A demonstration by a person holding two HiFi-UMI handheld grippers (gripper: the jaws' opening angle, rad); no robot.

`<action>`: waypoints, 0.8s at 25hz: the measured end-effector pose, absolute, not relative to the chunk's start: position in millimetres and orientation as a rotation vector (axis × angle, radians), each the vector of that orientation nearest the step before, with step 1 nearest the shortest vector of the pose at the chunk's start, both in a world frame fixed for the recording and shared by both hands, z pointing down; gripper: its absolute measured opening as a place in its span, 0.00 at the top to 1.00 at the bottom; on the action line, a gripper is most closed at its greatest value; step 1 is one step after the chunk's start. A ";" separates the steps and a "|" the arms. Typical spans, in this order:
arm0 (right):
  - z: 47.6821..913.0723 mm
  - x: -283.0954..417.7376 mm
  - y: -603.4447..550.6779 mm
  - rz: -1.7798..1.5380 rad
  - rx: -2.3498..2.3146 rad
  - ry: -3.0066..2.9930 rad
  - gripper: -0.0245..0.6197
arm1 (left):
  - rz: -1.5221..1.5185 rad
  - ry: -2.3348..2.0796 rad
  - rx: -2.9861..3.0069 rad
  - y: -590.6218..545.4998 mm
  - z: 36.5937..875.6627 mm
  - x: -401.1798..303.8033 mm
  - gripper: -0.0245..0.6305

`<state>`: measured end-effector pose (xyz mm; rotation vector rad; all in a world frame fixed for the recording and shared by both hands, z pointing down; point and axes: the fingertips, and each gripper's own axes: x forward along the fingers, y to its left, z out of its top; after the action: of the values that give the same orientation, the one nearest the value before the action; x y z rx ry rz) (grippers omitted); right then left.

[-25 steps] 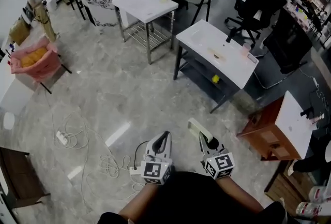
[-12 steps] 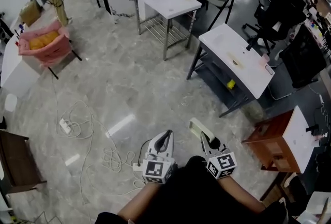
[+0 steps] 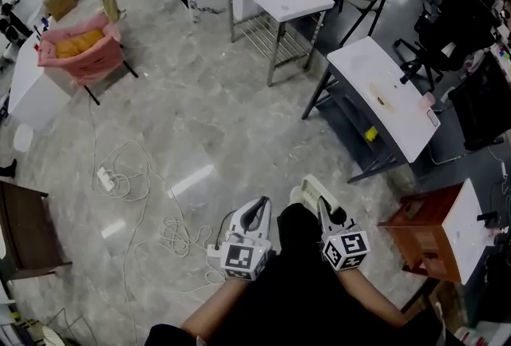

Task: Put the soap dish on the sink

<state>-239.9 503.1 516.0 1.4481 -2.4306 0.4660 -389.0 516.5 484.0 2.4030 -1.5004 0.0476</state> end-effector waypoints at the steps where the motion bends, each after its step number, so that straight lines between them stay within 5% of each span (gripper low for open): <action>1: 518.0 -239.1 495.8 0.471 1.447 -2.436 0.94 | 0.054 -1.505 2.402 511.9 485.1 -387.9 0.93; 20: 533.5 -121.0 299.3 0.556 1.521 -2.435 0.94 | 0.199 -1.447 2.445 311.1 493.2 -279.4 0.93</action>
<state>-121.0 299.3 533.5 1.5213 -2.4348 0.5562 -279.4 311.1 493.2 2.4451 -1.4467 0.1988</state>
